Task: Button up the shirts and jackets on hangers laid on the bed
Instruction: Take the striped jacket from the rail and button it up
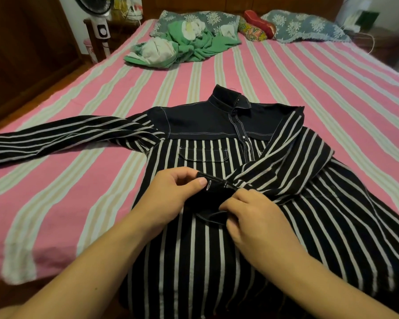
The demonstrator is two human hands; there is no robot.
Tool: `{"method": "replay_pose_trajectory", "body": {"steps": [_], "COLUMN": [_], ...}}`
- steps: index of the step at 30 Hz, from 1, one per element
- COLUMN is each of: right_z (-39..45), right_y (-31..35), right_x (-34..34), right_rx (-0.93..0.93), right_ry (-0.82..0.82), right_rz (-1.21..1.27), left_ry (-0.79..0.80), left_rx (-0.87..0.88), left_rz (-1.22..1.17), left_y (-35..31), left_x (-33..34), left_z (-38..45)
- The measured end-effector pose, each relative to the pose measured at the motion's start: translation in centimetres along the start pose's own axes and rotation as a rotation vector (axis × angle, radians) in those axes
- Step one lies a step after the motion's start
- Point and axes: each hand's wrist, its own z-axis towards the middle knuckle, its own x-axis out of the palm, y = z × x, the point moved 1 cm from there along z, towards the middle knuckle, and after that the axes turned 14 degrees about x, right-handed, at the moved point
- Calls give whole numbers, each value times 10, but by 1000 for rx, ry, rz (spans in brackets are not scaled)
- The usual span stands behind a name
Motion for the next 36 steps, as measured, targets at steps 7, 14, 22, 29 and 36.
{"method": "replay_pose_trajectory", "body": {"steps": [7, 14, 22, 29, 36], "right_z": [4, 18, 18, 19, 19], "right_y": [-4, -17, -21, -23, -19], "right_x": [-8, -11, -5, -8, -8], "right_rx": [-316, -442, -328, -369, -348], "right_ry": [-129, -296, -265, -191, -191], "right_rz": [-35, 352, 490, 438, 348], "left_ry": [88, 239, 250, 209, 197], "left_rx": [19, -31, -193, -5, 231], "left_rz": [1, -110, -429, 28, 350], "left_y": [-4, -5, -3, -14, -18], "left_x": [5, 10, 12, 8, 11], "left_z": [-2, -6, -7, -8, -14]}}
